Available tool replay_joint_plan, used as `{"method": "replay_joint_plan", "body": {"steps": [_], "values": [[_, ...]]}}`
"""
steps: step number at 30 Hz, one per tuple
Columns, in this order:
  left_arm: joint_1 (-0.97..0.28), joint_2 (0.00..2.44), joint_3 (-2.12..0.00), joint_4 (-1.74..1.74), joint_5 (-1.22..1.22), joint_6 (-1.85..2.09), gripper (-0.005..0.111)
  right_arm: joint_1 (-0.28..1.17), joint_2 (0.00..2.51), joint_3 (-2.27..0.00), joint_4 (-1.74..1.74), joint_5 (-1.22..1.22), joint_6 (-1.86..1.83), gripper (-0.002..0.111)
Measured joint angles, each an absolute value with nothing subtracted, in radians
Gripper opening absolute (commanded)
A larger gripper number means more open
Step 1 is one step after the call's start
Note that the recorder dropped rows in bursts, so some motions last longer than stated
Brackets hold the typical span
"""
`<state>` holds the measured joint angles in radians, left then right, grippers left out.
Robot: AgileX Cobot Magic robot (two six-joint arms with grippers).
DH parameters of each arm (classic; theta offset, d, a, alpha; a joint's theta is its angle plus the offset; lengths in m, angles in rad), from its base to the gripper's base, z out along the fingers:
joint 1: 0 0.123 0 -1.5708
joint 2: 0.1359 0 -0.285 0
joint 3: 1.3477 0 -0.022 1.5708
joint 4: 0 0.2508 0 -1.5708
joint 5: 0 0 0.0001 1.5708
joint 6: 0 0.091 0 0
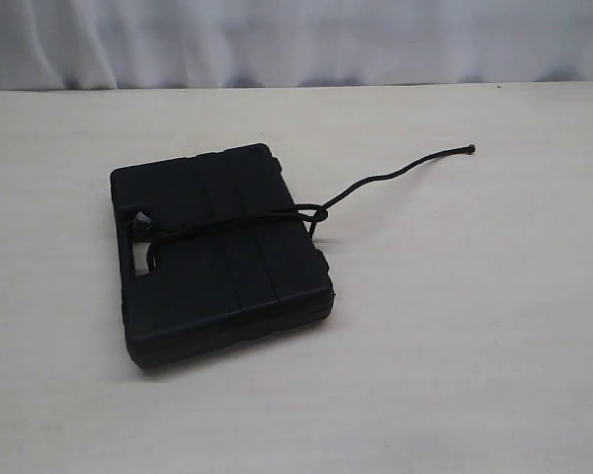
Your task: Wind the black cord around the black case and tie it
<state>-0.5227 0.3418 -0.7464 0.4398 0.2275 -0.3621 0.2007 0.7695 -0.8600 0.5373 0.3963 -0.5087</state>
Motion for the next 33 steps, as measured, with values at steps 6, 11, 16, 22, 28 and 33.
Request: {"method": "replay_joint_plan", "body": {"steps": [6,11,16,22,28,33], "values": [[-0.523,0.333,-0.746,0.440,0.227,-0.362,0.000,0.201,0.769,-0.860,0.537,0.396,-0.509,0.004],[-0.523,0.333,-0.746,0.440,0.227,-0.362,0.000,0.201,0.769,-0.860,0.537,0.396,-0.507,0.004],[-0.523,0.333,-0.746,0.440,0.227,-0.362,0.000,0.201,0.769,-0.860,0.537,0.396,-0.507,0.004],[-0.523,0.333,-0.746,0.440,0.227,-0.362,0.000,0.201,0.769,-0.860,0.537,0.396,-0.507,0.004],[-0.523,0.318,-0.746,0.384,0.272,-0.280,0.000,0.201,0.769,-0.860,0.537,0.396,-0.507,0.004],[-0.486,0.230,-0.736,0.147,0.339,0.109,0.000,0.201,0.769,-0.860,0.537,0.396,-0.507,0.004]]}}
